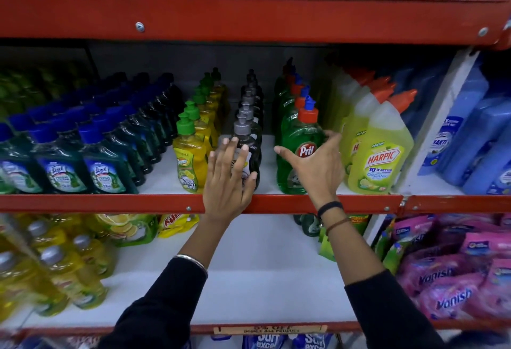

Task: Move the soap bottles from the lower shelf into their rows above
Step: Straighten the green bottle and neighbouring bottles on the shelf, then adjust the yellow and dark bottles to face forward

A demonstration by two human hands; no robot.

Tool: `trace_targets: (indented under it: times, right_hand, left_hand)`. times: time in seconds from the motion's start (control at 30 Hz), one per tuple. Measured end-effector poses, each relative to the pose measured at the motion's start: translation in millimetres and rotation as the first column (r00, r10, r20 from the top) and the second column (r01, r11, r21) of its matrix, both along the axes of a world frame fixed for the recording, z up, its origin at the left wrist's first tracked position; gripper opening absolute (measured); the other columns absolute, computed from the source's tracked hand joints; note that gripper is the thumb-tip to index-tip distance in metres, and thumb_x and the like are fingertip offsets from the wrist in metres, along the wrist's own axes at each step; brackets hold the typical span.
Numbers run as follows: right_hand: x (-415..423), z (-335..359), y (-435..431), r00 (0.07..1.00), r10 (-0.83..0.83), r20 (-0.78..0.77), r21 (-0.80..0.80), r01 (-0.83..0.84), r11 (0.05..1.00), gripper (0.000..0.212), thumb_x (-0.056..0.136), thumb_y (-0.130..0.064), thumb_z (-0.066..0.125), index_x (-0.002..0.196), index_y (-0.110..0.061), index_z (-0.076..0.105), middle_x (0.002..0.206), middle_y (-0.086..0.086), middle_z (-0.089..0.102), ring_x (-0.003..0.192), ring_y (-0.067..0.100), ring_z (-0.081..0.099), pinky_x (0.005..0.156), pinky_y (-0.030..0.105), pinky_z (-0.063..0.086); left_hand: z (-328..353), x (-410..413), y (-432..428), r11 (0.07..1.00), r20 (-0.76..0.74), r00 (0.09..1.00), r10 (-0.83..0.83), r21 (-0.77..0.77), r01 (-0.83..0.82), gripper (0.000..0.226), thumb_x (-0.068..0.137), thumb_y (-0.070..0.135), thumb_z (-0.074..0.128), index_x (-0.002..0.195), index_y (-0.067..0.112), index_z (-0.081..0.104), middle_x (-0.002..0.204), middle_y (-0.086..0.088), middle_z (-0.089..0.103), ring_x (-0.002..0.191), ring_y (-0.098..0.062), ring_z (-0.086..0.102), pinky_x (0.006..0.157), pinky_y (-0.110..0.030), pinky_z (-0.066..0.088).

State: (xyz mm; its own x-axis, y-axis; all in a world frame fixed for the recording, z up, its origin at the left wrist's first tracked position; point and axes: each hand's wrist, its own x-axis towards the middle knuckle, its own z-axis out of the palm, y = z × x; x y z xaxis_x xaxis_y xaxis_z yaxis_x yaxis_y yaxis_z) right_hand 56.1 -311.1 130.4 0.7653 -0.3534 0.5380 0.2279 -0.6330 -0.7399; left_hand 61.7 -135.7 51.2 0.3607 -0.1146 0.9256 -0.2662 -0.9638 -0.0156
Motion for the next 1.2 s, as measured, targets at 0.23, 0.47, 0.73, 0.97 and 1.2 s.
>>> trace_targets:
  times: [0.23,0.47,0.73,0.97,1.2]
  right_hand:
    - [-11.1,-7.5,-33.3,0.923,0.385,-0.023,0.532,-0.315,0.786,0.089,0.074,-0.081,0.032,0.133,-0.015,0.042,0.137,0.005,0.051,0.126,0.022,0.049,0.105,0.041,0.040]
    - [-21.4,-17.8,-45.0,0.826,0.561,-0.054,0.576,-0.433,0.693,0.128,0.038,-0.103,0.025,0.136,-0.022,0.043,0.144,0.012,0.045,0.121,0.017,0.046,0.108,0.042,0.035]
    - [-18.6,-25.4,-50.3,0.844,0.536,-0.028,0.558,-0.432,0.708,0.129,0.038,-0.103,0.022,0.132,-0.019,0.051,0.130,0.007,0.056,0.114,0.016,0.052,0.105,0.042,0.041]
    - [-15.1,-24.8,-58.3,0.833,0.551,-0.040,0.530,-0.450,0.719,0.124,0.042,-0.102,0.024,0.127,-0.018,0.055,0.126,0.008,0.059,0.111,0.017,0.057,0.100,0.042,0.047]
    - [-35.6,-42.0,-36.9,0.940,0.239,0.245,0.534,-0.337,0.775,0.069,0.083,-0.072,0.032,0.107,-0.015,0.064,0.109,0.009,0.068,0.101,0.019,0.063,0.087,0.040,0.053]
  left_hand:
    - [0.7,-28.2,-34.2,0.816,-0.060,0.840,-0.539,-0.287,0.502,0.049,0.099,0.034,0.033,0.141,0.009,0.028,0.146,-0.008,0.031,0.141,-0.017,0.026,0.117,-0.038,0.025]
    - [27.6,-43.4,-97.2,0.471,-0.275,0.563,-0.780,-0.850,0.237,0.102,0.072,0.088,0.015,0.151,0.025,-0.002,0.155,0.008,-0.001,0.137,0.009,0.002,0.114,-0.024,0.012]
    - [35.7,-26.9,-87.6,0.325,-0.227,0.420,-0.879,-0.929,0.178,0.113,0.056,0.099,0.013,0.148,0.035,0.019,0.158,0.009,0.019,0.143,-0.004,0.018,0.121,-0.041,0.015]
    - [35.6,-25.9,-85.8,0.292,-0.187,0.433,-0.882,-0.937,0.190,0.104,0.060,0.098,0.017,0.145,0.039,0.024,0.156,0.008,0.025,0.143,-0.005,0.022,0.121,-0.041,0.018]
    - [19.7,-52.1,-74.1,0.311,0.115,0.724,-0.680,-0.849,0.428,0.072,0.088,0.072,0.023,0.122,0.016,0.053,0.123,0.007,0.055,0.121,-0.004,0.048,0.101,-0.016,0.035]
